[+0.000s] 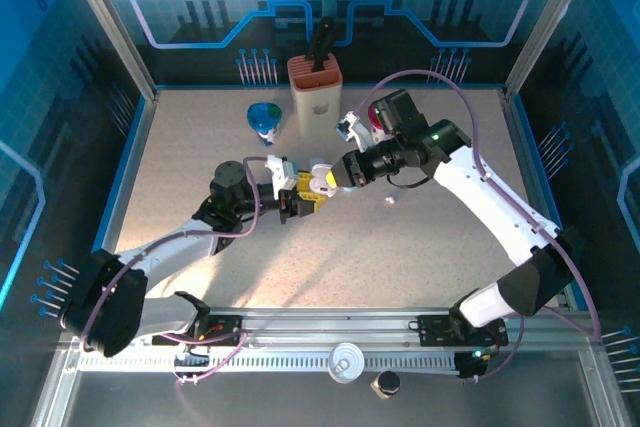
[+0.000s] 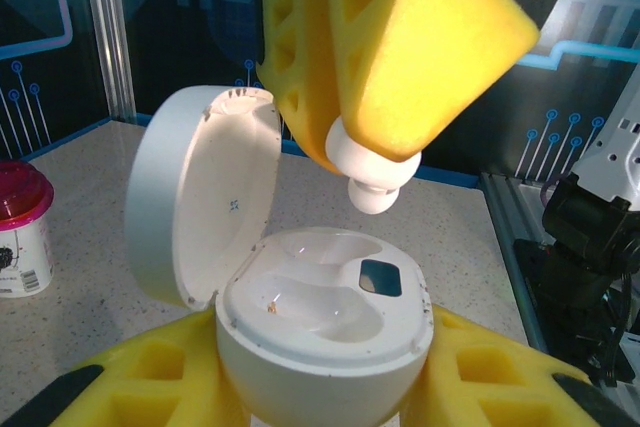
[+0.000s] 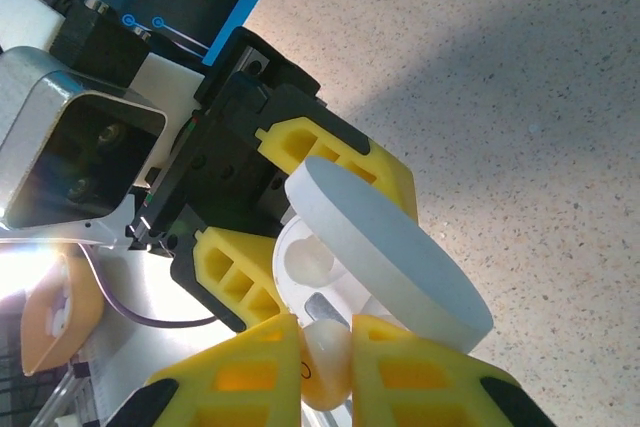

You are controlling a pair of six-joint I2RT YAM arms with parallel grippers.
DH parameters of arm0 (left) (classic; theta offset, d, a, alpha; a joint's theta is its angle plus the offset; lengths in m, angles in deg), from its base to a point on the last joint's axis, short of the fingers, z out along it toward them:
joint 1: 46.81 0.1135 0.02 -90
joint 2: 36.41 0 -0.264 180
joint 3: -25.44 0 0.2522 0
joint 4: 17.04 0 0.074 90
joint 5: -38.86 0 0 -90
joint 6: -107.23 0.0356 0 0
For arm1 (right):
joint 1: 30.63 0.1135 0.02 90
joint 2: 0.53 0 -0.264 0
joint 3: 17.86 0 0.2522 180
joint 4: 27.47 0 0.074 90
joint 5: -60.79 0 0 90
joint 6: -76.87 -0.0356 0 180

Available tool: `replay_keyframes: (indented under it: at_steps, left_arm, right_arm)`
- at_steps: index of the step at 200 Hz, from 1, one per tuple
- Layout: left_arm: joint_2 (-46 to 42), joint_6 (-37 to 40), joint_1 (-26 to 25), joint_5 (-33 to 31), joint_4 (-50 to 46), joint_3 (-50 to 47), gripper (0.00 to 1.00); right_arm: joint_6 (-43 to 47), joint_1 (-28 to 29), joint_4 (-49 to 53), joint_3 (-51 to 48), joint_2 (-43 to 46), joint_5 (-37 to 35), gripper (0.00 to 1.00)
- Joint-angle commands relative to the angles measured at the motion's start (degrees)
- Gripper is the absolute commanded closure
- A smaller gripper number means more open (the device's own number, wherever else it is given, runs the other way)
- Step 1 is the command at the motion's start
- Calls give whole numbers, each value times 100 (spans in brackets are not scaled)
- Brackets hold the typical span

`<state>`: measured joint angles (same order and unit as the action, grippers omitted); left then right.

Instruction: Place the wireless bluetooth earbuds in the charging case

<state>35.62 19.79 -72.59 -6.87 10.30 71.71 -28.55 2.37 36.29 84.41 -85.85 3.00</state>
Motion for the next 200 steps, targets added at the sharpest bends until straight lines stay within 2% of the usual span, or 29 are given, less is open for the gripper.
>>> replay_keyframes:
  at_steps: [1,153,200]
  left_arm:
    - [52,-193,-43,44,521,229,70]
    - [232,-494,-49,-103,652,300,70]
    - [228,-537,-49,-76,785,300,70]
  right_arm:
    - [127,84,-34,-56,-100,-116,86]
    - [-22,50,-1275,-833,640,-153,86]
    - [65,44,-1213,-904,554,-340,87]
